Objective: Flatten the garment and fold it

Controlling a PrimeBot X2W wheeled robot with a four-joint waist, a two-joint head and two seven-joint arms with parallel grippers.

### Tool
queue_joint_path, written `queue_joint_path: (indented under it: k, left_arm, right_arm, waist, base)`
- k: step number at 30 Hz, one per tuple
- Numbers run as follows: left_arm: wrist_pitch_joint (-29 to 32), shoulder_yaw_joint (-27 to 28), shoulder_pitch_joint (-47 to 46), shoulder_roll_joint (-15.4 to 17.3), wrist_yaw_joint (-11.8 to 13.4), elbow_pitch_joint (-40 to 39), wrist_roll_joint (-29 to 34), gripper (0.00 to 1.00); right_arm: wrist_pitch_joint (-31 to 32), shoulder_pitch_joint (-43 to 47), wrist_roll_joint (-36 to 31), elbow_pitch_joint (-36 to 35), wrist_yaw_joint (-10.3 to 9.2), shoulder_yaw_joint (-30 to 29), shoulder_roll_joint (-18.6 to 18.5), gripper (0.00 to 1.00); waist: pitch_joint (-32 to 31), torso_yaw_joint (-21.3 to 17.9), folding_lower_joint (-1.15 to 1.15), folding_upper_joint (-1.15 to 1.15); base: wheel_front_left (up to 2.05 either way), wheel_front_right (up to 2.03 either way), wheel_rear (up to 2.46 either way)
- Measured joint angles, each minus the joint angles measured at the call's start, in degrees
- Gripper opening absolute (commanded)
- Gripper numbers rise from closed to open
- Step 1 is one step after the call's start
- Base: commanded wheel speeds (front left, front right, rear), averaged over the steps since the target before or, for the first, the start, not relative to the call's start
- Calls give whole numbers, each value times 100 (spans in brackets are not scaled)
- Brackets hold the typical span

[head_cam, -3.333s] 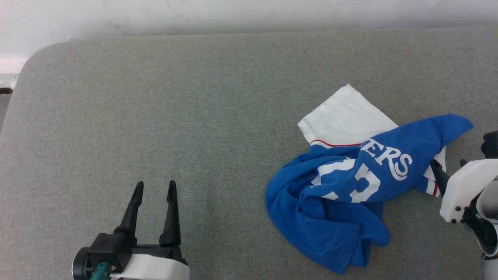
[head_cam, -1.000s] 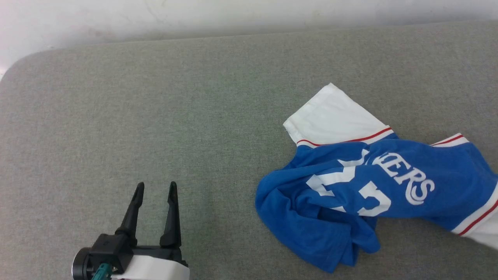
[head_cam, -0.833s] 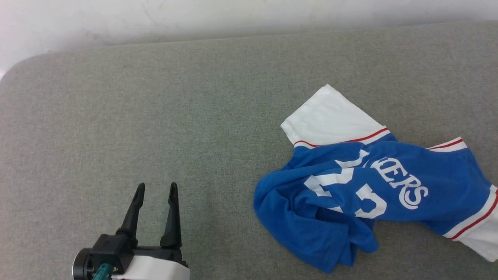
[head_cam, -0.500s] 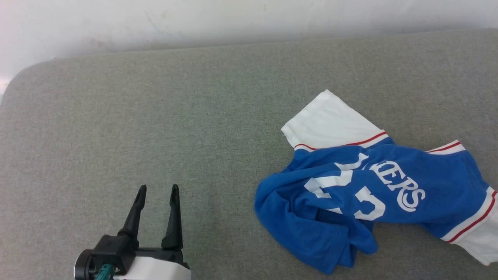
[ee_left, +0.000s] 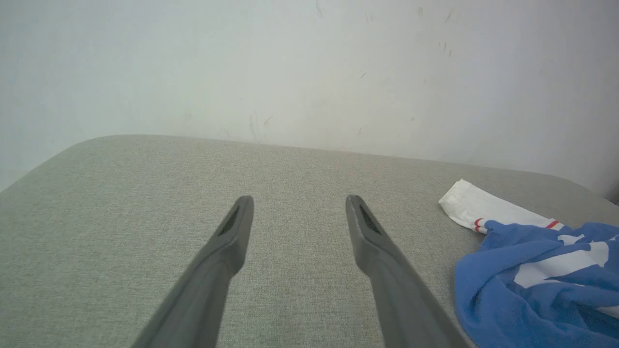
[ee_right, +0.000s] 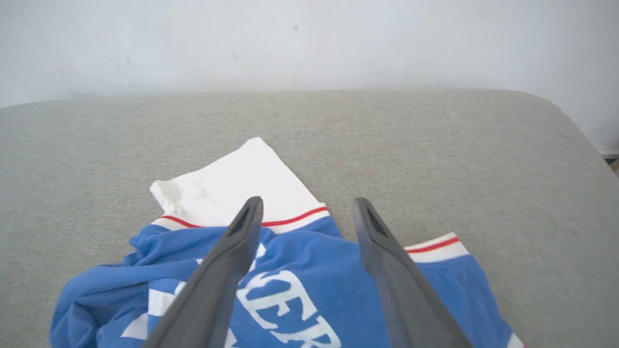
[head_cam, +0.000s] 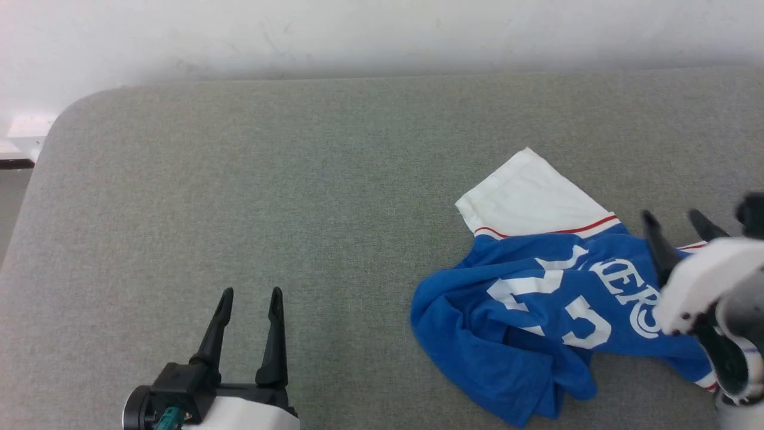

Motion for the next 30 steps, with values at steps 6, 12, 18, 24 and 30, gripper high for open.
queue_joint_path:
  k: [6,12,18,24,30]
  left_arm:
    - [0,-65,-2,-3,-1,22,-1,100]
    - [0,-146,-23,-5,-2,22,0,100]
    - [0,-209,-96,-8,-11,16,2,100]
    - [0,-250,-208,-10,-53,23,1,100]
    - [0,-272,-287,-11,-53,51,-10,100]
  right_arm:
    - [244,-928,-126,958,-1,678,-180,100]
    - [343,-1661,-269,2098,-1,900,-249,100]
    - [318,-2177,-527,3083,-1,1042,-333,100]
    - [191,-2495,-849,3900,-1,1058,-342,100]
    - [83,-2748,-1029,4352,-1,1048,-347,5]
  waist:
    - [30,190,0,0]
    - [171,423,0,0]
    - [402,629,1,0]
    - [617,806,1,0]
    - [762,917,1,0]
  base:
    - [0,0,0]
    - [0,0,0]
    - [0,0,0]
    - [0,0,0]
    - [0,0,0]
